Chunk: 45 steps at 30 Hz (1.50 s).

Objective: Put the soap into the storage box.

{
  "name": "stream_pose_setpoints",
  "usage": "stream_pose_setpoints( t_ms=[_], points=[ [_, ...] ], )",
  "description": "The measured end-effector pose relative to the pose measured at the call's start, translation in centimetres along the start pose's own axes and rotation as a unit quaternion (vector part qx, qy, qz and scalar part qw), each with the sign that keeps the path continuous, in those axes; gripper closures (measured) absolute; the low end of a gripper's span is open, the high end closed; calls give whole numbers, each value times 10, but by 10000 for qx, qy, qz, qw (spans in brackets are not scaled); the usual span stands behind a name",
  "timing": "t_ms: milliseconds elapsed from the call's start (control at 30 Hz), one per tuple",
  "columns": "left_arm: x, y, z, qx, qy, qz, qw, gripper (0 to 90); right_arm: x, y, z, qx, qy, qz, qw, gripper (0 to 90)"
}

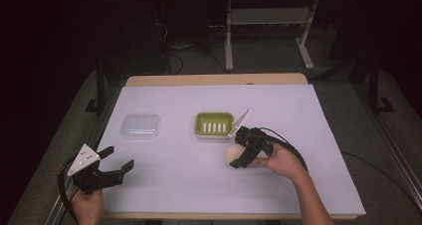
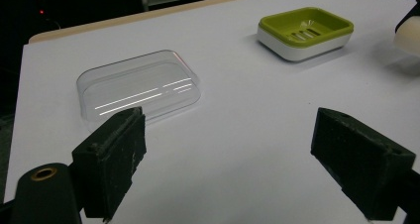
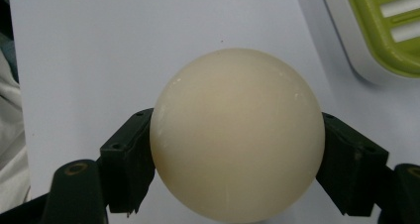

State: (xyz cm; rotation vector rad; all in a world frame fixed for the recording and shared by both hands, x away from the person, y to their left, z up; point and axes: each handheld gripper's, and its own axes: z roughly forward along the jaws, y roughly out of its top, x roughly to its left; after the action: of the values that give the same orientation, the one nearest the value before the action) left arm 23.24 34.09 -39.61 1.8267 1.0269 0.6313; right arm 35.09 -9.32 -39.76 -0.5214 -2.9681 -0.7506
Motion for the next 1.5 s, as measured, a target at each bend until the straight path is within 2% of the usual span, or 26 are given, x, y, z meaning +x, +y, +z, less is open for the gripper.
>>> stream_pose_setpoints(
  t_ms=[300, 433, 733, 867, 1500],
  points=[
    [0, 0, 0, 6, -16, -8, 10000, 133, -4, 13, -8, -13, 2, -48, 10000, 236],
    [1, 1, -1, 23, -18, 20, 10000, 132, -7, 20, -15, -128, 29, -71, 9999, 236],
    [0, 1, 0, 8, -22, -7, 10000, 132, -14, 32, -23, -178, -33, -77, 9998, 236],
    [0, 1, -1, 9, -21, -19, 10000, 132, -16, 39, -25, -241, 21, -101, 9997, 236],
    [1, 1, -1, -17, -11, -53, 10000, 132, -25, 68, -40, -87, -82, -249, 9996, 236]
  ],
)
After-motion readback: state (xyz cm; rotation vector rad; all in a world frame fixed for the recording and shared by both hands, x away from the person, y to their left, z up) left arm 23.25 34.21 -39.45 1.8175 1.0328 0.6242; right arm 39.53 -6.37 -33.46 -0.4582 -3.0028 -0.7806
